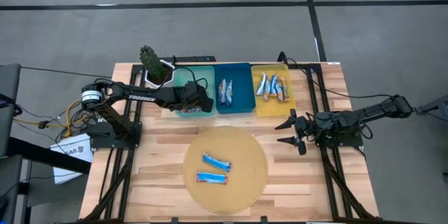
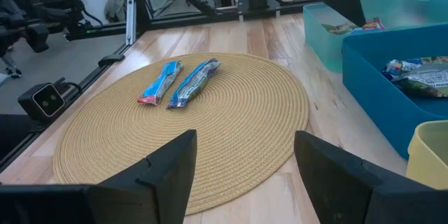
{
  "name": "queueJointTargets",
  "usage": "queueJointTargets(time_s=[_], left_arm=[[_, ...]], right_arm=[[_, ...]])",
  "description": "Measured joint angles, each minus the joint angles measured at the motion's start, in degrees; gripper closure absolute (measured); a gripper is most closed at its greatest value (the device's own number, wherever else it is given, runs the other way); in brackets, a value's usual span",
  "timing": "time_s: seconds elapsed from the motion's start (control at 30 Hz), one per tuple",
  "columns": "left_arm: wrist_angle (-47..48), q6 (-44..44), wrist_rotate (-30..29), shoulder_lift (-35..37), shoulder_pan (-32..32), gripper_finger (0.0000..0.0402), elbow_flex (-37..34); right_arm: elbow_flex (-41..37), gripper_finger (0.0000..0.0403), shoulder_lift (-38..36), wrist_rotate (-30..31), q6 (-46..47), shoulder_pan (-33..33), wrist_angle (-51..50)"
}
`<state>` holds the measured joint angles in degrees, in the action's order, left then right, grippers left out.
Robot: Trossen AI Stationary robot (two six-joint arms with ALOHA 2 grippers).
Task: Pick and place Granola Bars by type
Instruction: Put the red granola bar into the green bin
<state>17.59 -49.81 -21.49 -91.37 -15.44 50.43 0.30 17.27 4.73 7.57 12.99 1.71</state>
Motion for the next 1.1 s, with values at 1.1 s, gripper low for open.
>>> queueJointTargets(time_s=[1.1], left_arm=[[-41.17,69.24,15.68,3.19,17.71,0.0274,0.02]], right_arm=[[0.01,0.0168,0.01,-0.11,0.0,-0.01,-0.01]])
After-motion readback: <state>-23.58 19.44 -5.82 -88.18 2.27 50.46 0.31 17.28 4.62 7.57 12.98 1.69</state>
